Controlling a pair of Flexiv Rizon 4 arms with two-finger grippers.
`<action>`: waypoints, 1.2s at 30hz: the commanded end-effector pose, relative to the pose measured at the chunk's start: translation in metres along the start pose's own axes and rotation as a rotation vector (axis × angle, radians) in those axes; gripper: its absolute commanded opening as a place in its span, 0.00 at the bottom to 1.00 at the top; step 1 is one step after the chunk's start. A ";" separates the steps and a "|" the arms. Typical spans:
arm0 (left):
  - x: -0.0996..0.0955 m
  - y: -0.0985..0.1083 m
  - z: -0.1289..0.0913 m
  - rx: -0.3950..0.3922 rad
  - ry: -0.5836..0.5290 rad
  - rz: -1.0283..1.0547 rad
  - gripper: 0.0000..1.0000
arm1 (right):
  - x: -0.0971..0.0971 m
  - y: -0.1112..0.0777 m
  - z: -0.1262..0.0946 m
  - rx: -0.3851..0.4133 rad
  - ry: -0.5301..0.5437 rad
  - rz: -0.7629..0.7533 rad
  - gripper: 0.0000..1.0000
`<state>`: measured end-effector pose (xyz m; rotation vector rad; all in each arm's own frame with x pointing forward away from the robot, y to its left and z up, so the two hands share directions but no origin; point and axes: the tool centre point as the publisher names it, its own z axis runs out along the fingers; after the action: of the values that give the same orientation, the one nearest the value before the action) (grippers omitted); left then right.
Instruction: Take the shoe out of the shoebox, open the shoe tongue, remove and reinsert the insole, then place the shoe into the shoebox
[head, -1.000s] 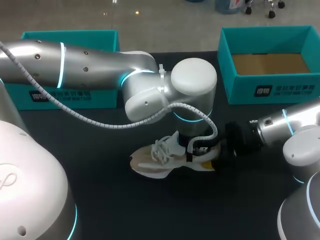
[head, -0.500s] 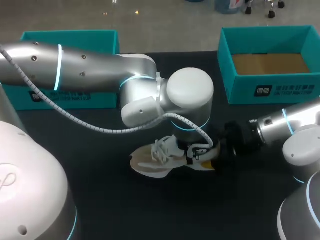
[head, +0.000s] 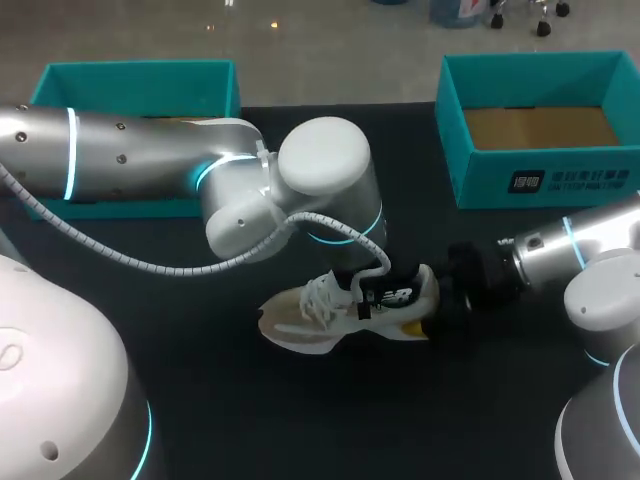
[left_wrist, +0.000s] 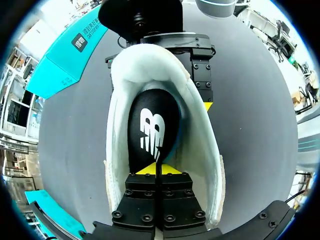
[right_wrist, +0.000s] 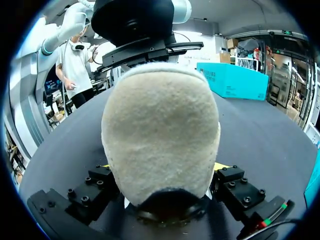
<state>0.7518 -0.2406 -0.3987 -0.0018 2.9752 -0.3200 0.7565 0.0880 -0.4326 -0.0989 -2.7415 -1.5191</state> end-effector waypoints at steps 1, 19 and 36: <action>-0.005 0.011 -0.009 0.050 0.030 0.008 0.00 | 0.003 -0.004 0.002 0.004 -0.001 0.000 0.15; -0.004 0.009 -0.033 0.211 0.174 0.003 0.00 | 0.003 -0.004 0.002 0.004 -0.001 0.000 0.19; 0.000 -0.005 -0.060 0.360 0.271 0.019 0.00 | 0.003 -0.004 0.002 0.004 -0.001 0.000 0.19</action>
<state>0.7457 -0.2393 -0.3455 0.1176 3.1379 -0.8770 0.7552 0.0873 -0.4326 -0.0975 -2.7417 -1.5188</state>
